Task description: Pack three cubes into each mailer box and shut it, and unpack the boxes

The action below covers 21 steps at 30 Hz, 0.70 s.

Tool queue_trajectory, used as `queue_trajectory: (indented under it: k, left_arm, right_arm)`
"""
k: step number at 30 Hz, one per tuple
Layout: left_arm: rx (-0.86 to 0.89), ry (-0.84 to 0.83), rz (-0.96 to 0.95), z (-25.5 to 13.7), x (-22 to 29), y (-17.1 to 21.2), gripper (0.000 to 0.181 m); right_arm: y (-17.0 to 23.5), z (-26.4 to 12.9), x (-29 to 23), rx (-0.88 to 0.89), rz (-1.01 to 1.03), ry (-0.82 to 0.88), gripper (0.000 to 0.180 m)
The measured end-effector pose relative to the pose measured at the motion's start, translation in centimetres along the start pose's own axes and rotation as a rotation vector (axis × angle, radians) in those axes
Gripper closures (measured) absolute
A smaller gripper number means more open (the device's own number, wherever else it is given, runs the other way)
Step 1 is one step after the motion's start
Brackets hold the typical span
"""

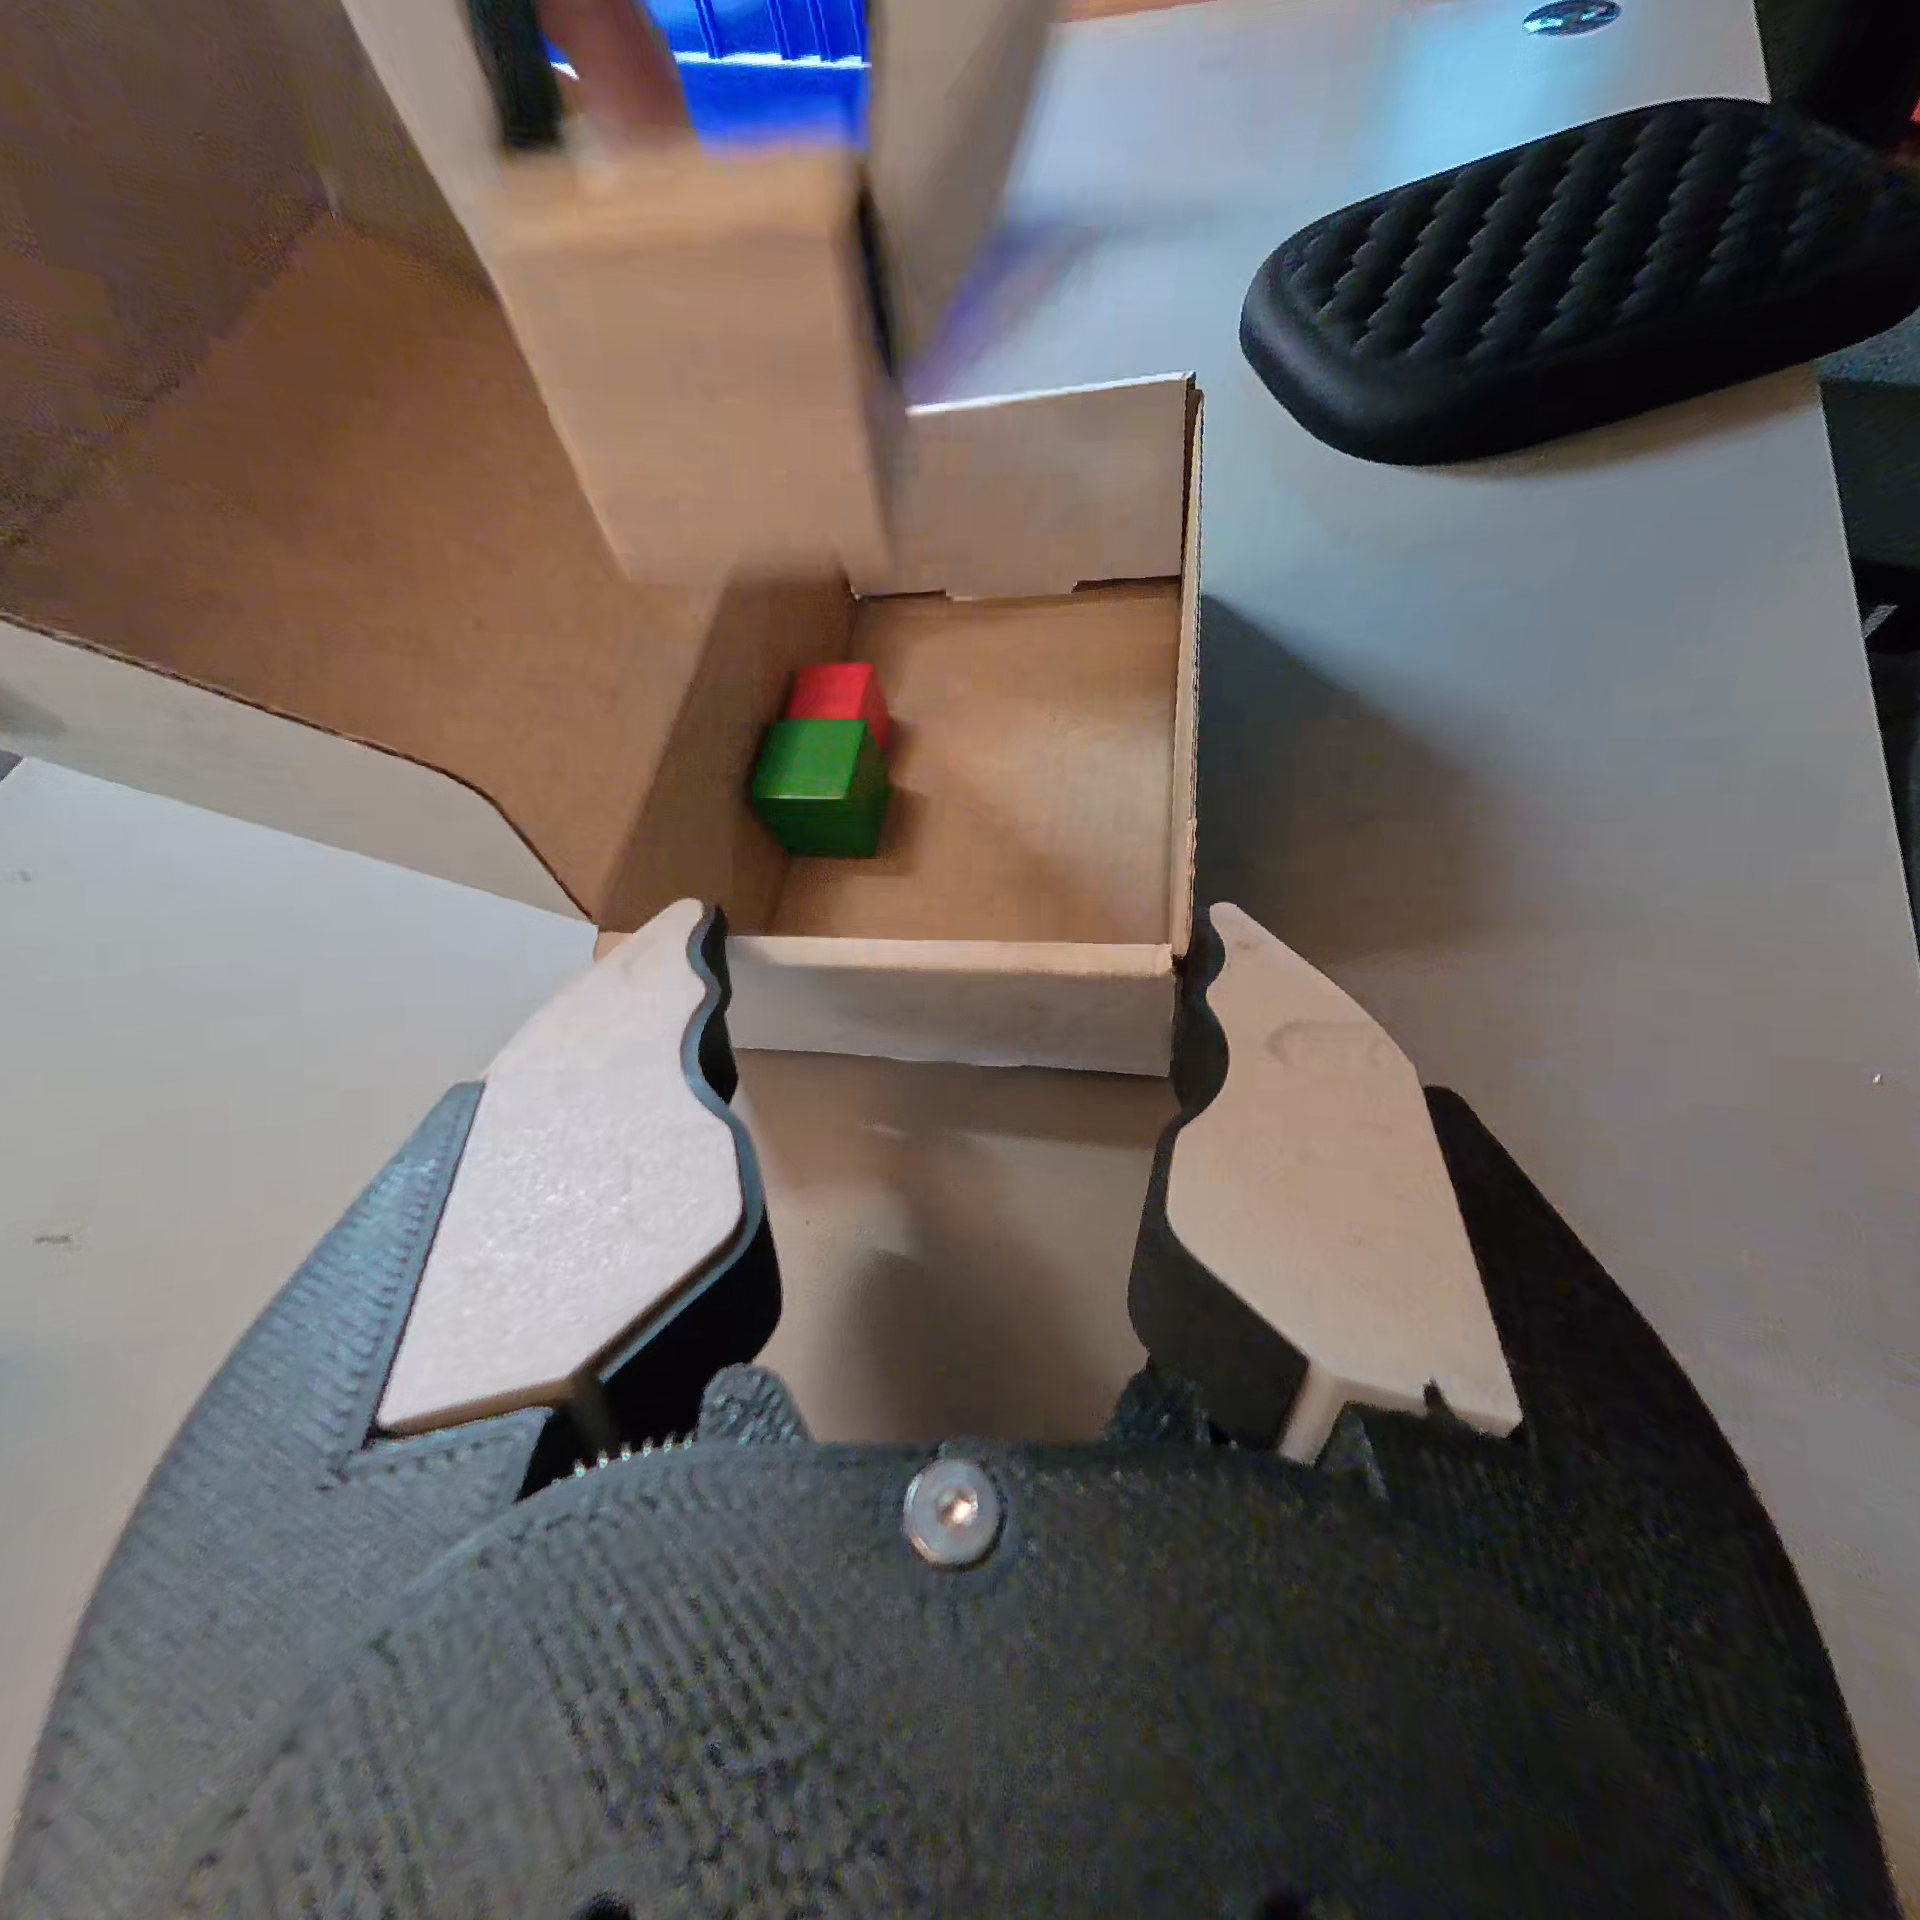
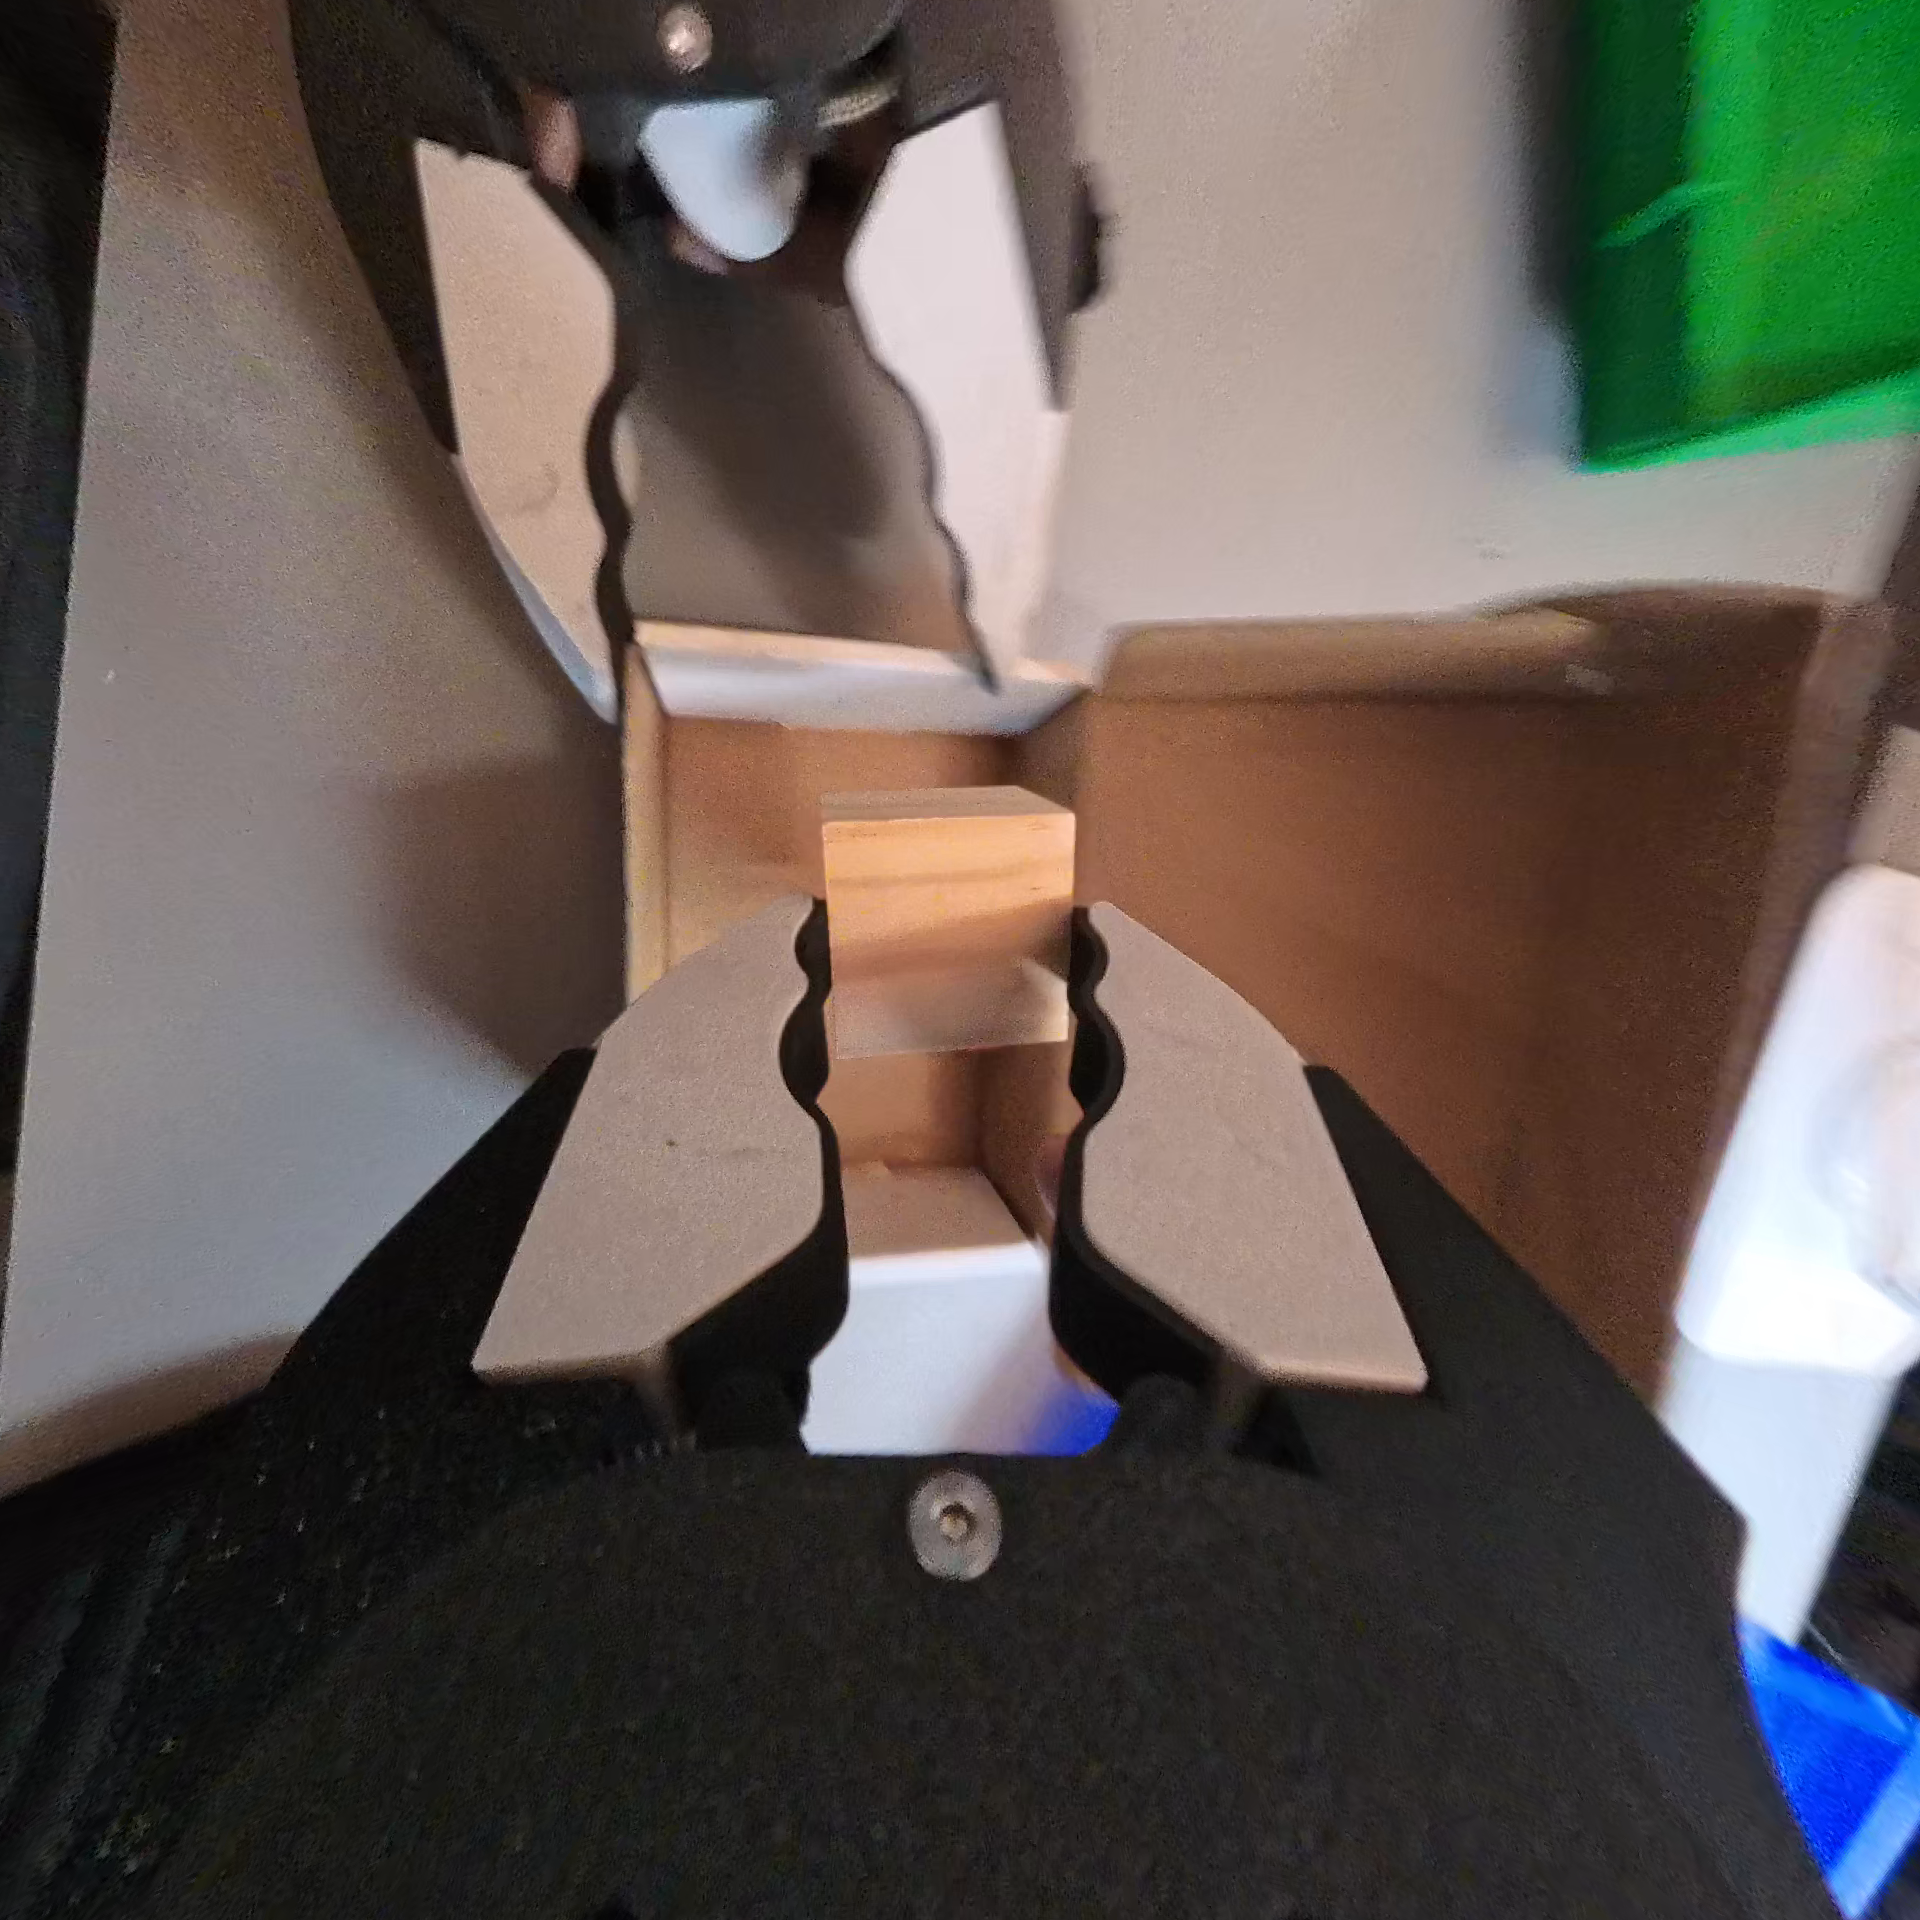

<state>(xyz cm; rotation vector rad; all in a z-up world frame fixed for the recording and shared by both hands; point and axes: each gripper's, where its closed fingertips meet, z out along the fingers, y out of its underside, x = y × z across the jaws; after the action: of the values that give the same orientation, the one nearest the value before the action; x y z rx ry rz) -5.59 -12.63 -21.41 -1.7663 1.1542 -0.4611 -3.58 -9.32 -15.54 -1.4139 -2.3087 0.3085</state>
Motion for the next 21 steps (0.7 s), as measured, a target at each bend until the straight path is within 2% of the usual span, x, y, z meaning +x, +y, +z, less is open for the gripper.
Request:
queue_trajectory:
  k: [4, 8, 11, 15, 21]
  left_arm:
    - [0.003, 0.002, 0.005, 0.1, 0.1, 0.0, 0.097]
    - [-0.003, -0.012, 0.024, 0.3, 0.1, 0.0, 0.097]
    - [-0.004, -0.026, 0.032, 0.4, 0.1, 0.0, 0.097]
    - [-0.002, -0.054, 0.035, 0.6, -0.1, -0.1, 0.100]
    - [0.004, -0.087, -0.009, 1.3, -0.6, -0.4, 0.101]
  right_arm:
    - [3.3, -7.5, 5.6, -0.037, 0.087, 0.184, 0.136]
    - [9.7, -10.5, 10.3, -0.142, 0.217, 0.266, 0.136]
    - [15.2, -9.6, 12.3, -0.209, 0.322, 0.264, 0.136]
    - [21.2, -5.8, 13.3, -0.258, 0.431, 0.226, 0.136]
    - [25.6, -0.9, 12.7, -0.306, 0.490, 0.133, 0.136]
